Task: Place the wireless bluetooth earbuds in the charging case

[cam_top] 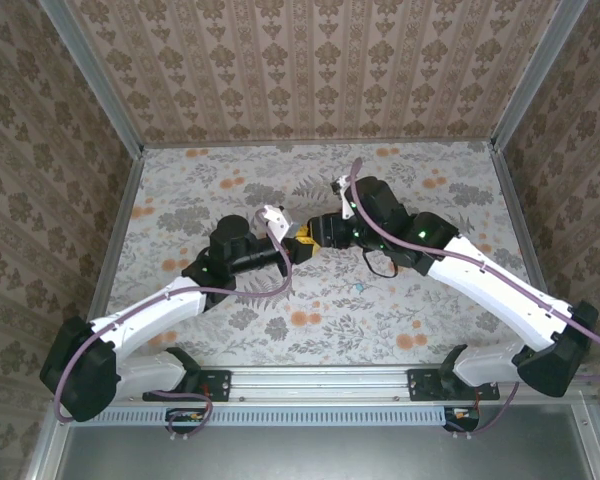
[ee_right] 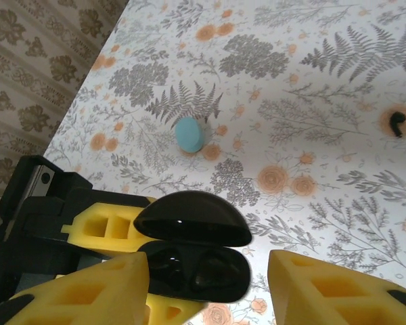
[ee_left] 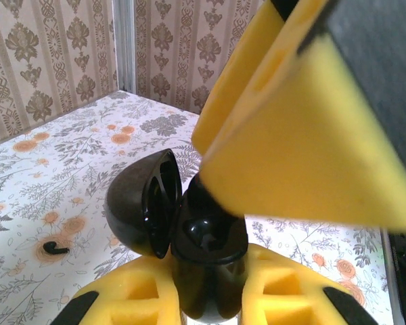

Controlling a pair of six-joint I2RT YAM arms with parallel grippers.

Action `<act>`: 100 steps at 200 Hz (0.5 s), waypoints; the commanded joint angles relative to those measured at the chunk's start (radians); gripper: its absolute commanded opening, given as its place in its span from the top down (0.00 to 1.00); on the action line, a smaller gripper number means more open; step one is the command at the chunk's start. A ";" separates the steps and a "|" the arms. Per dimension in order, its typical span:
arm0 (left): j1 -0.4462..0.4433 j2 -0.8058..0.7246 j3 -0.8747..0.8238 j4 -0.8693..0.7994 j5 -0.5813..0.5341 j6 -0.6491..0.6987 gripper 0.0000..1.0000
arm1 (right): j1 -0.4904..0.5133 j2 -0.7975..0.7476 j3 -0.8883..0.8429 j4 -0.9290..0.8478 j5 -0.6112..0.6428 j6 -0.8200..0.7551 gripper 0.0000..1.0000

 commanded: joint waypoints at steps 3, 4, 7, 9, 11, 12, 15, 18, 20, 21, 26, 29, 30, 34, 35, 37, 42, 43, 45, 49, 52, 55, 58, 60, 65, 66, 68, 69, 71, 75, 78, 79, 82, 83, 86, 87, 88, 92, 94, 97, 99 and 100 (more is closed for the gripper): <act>-0.004 -0.025 0.000 0.040 0.003 0.018 1.00 | -0.020 -0.053 0.028 -0.025 0.033 0.028 0.49; -0.004 -0.025 0.000 0.040 0.004 0.018 1.00 | -0.022 -0.055 0.027 -0.025 0.032 0.028 0.49; -0.004 -0.025 0.000 0.041 0.005 0.018 1.00 | -0.023 -0.056 0.027 -0.023 0.031 0.029 0.49; -0.004 -0.024 0.000 0.041 0.005 0.018 1.00 | -0.025 -0.059 0.025 -0.024 0.029 0.030 0.49; -0.004 -0.024 0.000 0.040 0.006 0.018 1.00 | -0.026 -0.060 0.024 -0.024 0.029 0.031 0.49; -0.004 -0.023 0.000 0.040 0.006 0.018 1.00 | -0.028 -0.061 0.024 -0.023 0.028 0.032 0.49; -0.004 -0.023 -0.001 0.040 0.005 0.017 1.00 | -0.029 -0.062 0.022 -0.022 0.025 0.032 0.49; -0.004 -0.023 0.000 0.041 0.006 0.018 1.00 | -0.033 -0.064 0.019 -0.021 0.021 0.033 0.49; -0.004 -0.024 0.000 0.041 0.006 0.017 1.00 | -0.033 -0.064 0.019 -0.021 0.021 0.033 0.49; -0.004 -0.024 0.000 0.041 0.007 0.018 1.00 | -0.034 -0.065 0.018 -0.019 0.019 0.032 0.49; -0.004 -0.024 0.000 0.040 0.006 0.019 1.00 | -0.037 -0.067 0.016 -0.017 0.012 0.032 0.49; -0.003 -0.024 0.000 0.041 0.006 0.020 1.00 | -0.040 -0.068 0.014 -0.015 0.007 0.033 0.49; -0.004 -0.023 0.000 0.041 0.006 0.020 1.00 | -0.040 -0.068 0.013 -0.015 0.006 0.033 0.49; -0.004 -0.024 -0.001 0.041 0.007 0.020 1.00 | -0.044 -0.069 0.010 -0.011 -0.001 0.034 0.49; -0.003 -0.025 -0.002 0.041 0.007 0.020 1.00 | -0.044 -0.069 0.008 -0.010 -0.003 0.033 0.49; -0.003 -0.023 -0.002 0.041 0.007 0.020 1.00 | -0.046 -0.071 0.006 -0.009 -0.009 0.033 0.49; -0.004 -0.026 -0.002 0.042 0.005 0.020 1.00 | -0.050 -0.072 0.002 -0.005 -0.016 0.034 0.49; -0.003 -0.025 -0.002 0.042 0.006 0.020 1.00 | -0.052 -0.073 0.001 -0.004 -0.018 0.035 0.49; -0.003 -0.025 -0.002 0.042 0.005 0.020 1.00 | -0.054 -0.074 -0.001 -0.002 -0.023 0.036 0.49; -0.004 -0.025 -0.002 0.042 0.006 0.021 1.00 | -0.061 -0.075 -0.008 0.004 -0.034 0.039 0.49; -0.004 -0.025 -0.002 0.042 0.004 0.021 1.00 | -0.063 -0.076 -0.011 0.007 -0.039 0.041 0.48; -0.004 -0.026 -0.003 0.041 0.003 0.022 1.00 | -0.068 -0.079 -0.015 0.011 -0.046 0.044 0.48; -0.003 -0.026 -0.003 0.039 0.003 0.021 1.00 | -0.073 -0.081 -0.021 0.016 -0.051 0.048 0.48; -0.002 -0.027 -0.003 0.038 0.002 0.022 1.00 | -0.077 -0.083 -0.024 0.020 -0.057 0.049 0.49; -0.003 -0.029 -0.006 0.037 -0.003 0.025 1.00 | -0.089 -0.089 -0.037 0.032 -0.071 0.057 0.48; -0.002 -0.029 -0.005 0.036 -0.003 0.026 1.00 | -0.090 -0.090 -0.039 0.034 -0.072 0.058 0.49; -0.002 -0.030 -0.007 0.036 -0.004 0.026 1.00 | -0.092 -0.092 -0.043 0.036 -0.075 0.060 0.48; -0.002 -0.029 -0.008 0.035 -0.005 0.026 1.00 | -0.092 -0.092 -0.043 0.036 -0.075 0.060 0.48; -0.002 -0.031 -0.009 0.035 -0.005 0.027 1.00 | -0.096 -0.094 -0.047 0.039 -0.078 0.061 0.48; -0.003 -0.032 -0.011 0.035 -0.008 0.026 1.00 | -0.102 -0.096 -0.054 0.043 -0.081 0.063 0.49; -0.001 -0.034 -0.014 0.034 -0.010 0.026 1.00 | -0.105 -0.098 -0.059 0.043 -0.082 0.063 0.49; 0.000 -0.035 -0.014 0.035 -0.010 0.027 1.00 | -0.107 -0.098 -0.061 0.044 -0.082 0.063 0.48; -0.001 -0.037 -0.016 0.034 -0.012 0.026 1.00 | -0.110 -0.099 -0.065 0.044 -0.080 0.062 0.49; -0.001 -0.038 -0.018 0.034 -0.012 0.027 1.00 | -0.111 -0.099 -0.067 0.043 -0.080 0.062 0.49; 0.000 -0.040 -0.021 0.033 -0.014 0.026 1.00 | -0.115 -0.100 -0.071 0.041 -0.079 0.061 0.49; 0.000 -0.041 -0.021 0.033 -0.015 0.026 1.00 | -0.116 -0.100 -0.073 0.040 -0.079 0.062 0.49; 0.000 -0.041 -0.022 0.033 -0.015 0.026 1.00 | -0.117 -0.100 -0.074 0.040 -0.078 0.062 0.49; 0.001 -0.044 -0.027 0.032 -0.019 0.027 1.00 | -0.122 -0.100 -0.081 0.037 -0.076 0.060 0.48; 0.001 -0.045 -0.030 0.033 -0.020 0.026 1.00 | -0.125 -0.100 -0.083 0.035 -0.076 0.060 0.48; 0.002 -0.049 -0.034 0.032 -0.022 0.026 1.00 | -0.128 -0.098 -0.086 0.033 -0.076 0.059 0.48; 0.001 -0.049 -0.036 0.032 -0.023 0.026 1.00 | -0.130 -0.097 -0.090 0.031 -0.077 0.058 0.48; 0.000 -0.050 -0.037 0.032 -0.024 0.025 1.00 | -0.132 -0.096 -0.090 0.029 -0.077 0.058 0.48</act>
